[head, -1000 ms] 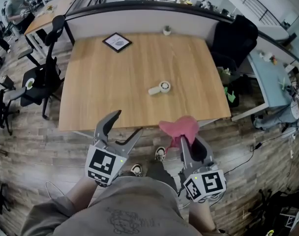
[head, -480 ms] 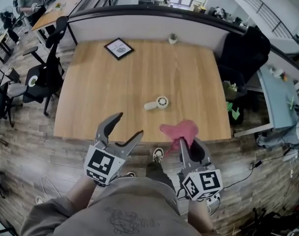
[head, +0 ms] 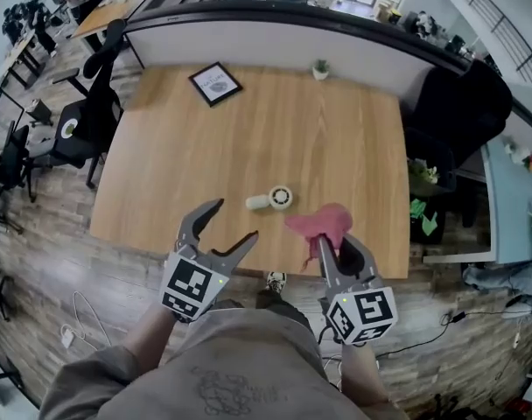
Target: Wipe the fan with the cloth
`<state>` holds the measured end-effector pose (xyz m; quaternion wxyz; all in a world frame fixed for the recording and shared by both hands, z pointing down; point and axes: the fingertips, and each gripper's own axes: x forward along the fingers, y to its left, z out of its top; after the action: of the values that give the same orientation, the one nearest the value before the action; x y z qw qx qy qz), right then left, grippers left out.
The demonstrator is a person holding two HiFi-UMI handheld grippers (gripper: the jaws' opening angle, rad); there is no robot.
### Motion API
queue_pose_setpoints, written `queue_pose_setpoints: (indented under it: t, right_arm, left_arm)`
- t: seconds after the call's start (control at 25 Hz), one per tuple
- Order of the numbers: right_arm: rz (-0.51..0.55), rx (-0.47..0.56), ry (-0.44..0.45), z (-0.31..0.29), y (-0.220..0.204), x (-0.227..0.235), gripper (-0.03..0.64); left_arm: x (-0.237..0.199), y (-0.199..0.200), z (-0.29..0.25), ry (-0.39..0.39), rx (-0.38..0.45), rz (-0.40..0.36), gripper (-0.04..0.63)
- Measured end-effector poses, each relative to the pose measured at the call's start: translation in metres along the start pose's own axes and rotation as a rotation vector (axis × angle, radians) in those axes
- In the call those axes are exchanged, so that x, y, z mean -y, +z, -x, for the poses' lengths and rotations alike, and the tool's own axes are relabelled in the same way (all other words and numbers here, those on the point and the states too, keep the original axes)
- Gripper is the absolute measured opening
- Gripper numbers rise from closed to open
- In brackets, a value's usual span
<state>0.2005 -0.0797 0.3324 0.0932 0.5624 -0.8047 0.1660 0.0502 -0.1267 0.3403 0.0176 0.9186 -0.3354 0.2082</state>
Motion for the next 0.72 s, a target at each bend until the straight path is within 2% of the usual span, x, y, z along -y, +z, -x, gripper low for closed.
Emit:
queue_pose_setpoints:
  t: [0.12,0.32,0.48,0.72]
  right_arm:
    - [0.007,-0.032,0.061,-0.014,-0.003,0.013,0.084]
    - [0.009,-0.069,0.132,-0.037,-0.009,0.028,0.084]
    - [0.006,-0.099,0.163,-0.048,-0.017,0.034,0.084]
    - [0.003,-0.144,0.186,-0.065,-0.033,0.039,0.084]
  left_arm:
    - [0.001,-0.005,-0.02,0.012,-0.042,-0.024,0.337]
    - [-0.004,-0.017,-0.047,0.004,-0.101,0.031,0.337]
    - [-0.009,-0.035,-0.058,0.024,-0.161,-0.009,0.337]
    - [-0.009,-0.067,-0.081,-0.017,-0.228,-0.021,0.337]
